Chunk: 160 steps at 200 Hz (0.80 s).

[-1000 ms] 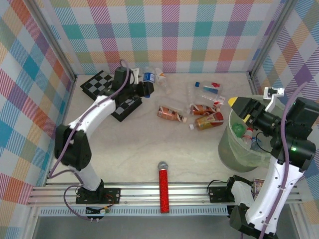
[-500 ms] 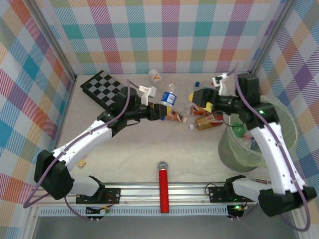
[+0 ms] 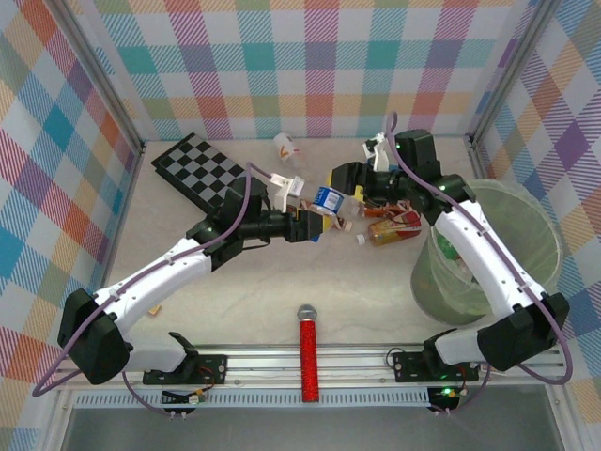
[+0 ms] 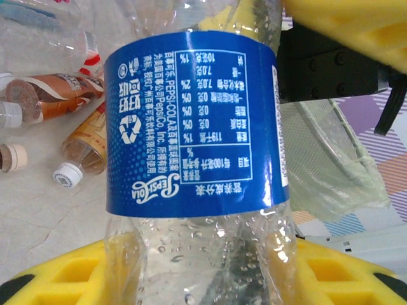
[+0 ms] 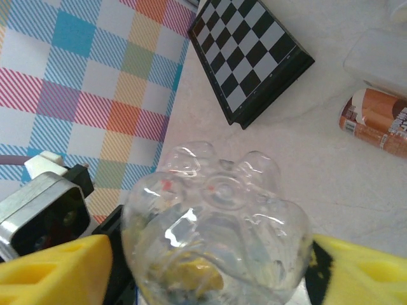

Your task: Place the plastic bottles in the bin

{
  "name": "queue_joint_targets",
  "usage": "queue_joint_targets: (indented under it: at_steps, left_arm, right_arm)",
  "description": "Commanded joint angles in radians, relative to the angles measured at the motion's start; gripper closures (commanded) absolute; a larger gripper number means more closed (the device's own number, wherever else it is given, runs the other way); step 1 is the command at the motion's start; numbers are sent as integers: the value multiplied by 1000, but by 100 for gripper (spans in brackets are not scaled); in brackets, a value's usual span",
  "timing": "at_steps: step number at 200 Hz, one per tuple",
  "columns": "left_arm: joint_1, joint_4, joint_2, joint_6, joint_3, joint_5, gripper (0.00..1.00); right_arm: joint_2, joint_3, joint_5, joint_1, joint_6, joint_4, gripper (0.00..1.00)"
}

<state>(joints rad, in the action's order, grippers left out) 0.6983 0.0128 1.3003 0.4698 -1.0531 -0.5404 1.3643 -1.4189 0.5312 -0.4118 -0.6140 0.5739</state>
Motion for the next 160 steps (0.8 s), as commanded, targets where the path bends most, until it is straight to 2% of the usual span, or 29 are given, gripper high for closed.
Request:
queue_joint_targets:
  at_steps: [1, 38, 52, 79, 89, 106, 132, 140, 160]
  left_arm:
    - [13, -52, -10, 9, 1, -5, 62]
    - [15, -68, -8, 19, -2, -23, 63]
    - [16, -64, -10, 19, -3, -17, 63]
    - [16, -55, -10, 19, -5, -6, 55]
    - [15, -54, -11, 19, -5, -1, 48]
    - [15, -56, -16, 21, -3, 11, 26]
    - [16, -52, -33, 12, 5, 18, 4]
    - [16, -47, -40, 8, 6, 26, 0]
    - [14, -21, -55, -3, 5, 48, 0]
  right_arm:
    - [7, 9, 16, -10, -6, -57, 27]
    - [17, 15, 10, -8, 0, -55, 29]
    - [21, 13, 12, -9, 3, -52, 34]
    - [2, 8, -15, -9, 13, -44, 41]
    - [-2, -3, -25, -8, 22, -32, 43]
    - [-7, -31, -49, -6, 46, 9, 45]
    - [-23, -78, -74, 12, 84, 68, 47]
    - [-33, -93, -83, 23, 96, 90, 47]
    - [-65, -141, -107, 74, 134, 172, 49]
